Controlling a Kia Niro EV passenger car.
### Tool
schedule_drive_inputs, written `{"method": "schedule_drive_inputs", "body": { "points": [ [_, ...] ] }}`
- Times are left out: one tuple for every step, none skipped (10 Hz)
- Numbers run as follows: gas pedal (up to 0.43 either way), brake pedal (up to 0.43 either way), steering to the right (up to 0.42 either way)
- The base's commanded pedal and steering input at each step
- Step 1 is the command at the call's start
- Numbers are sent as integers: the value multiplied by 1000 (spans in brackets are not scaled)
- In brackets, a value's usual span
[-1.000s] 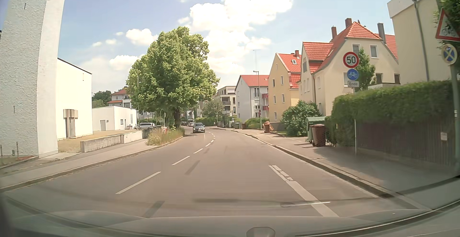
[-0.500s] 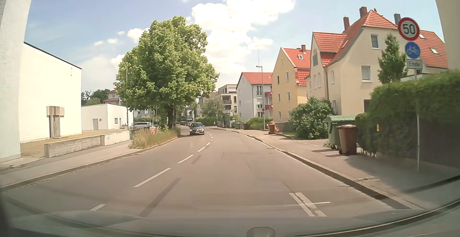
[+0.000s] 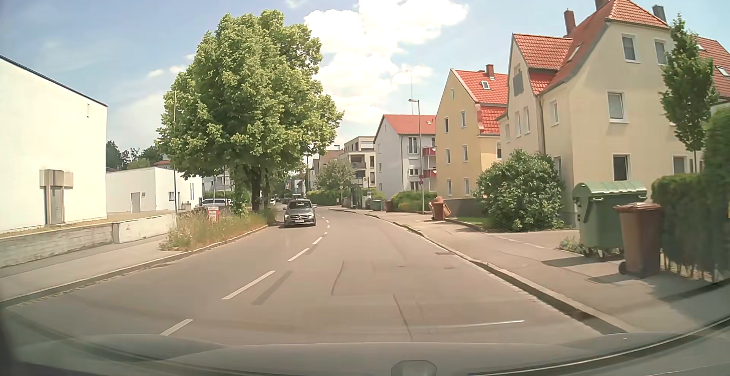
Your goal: Follow the waypoints while adhering to traffic rules and regulations
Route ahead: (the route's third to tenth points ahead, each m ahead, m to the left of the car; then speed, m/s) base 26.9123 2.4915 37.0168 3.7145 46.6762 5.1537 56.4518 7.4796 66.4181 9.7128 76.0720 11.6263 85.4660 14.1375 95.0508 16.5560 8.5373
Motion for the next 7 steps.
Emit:
{"method": "schedule_drive_inputs", "body": {
  "points": [
    [177,0,-5],
    [177,0,-8],
    [177,0,-9],
    [177,0,-11],
    [177,0,-12],
    [177,0,-13],
    [177,0,-14]
  ]
}}
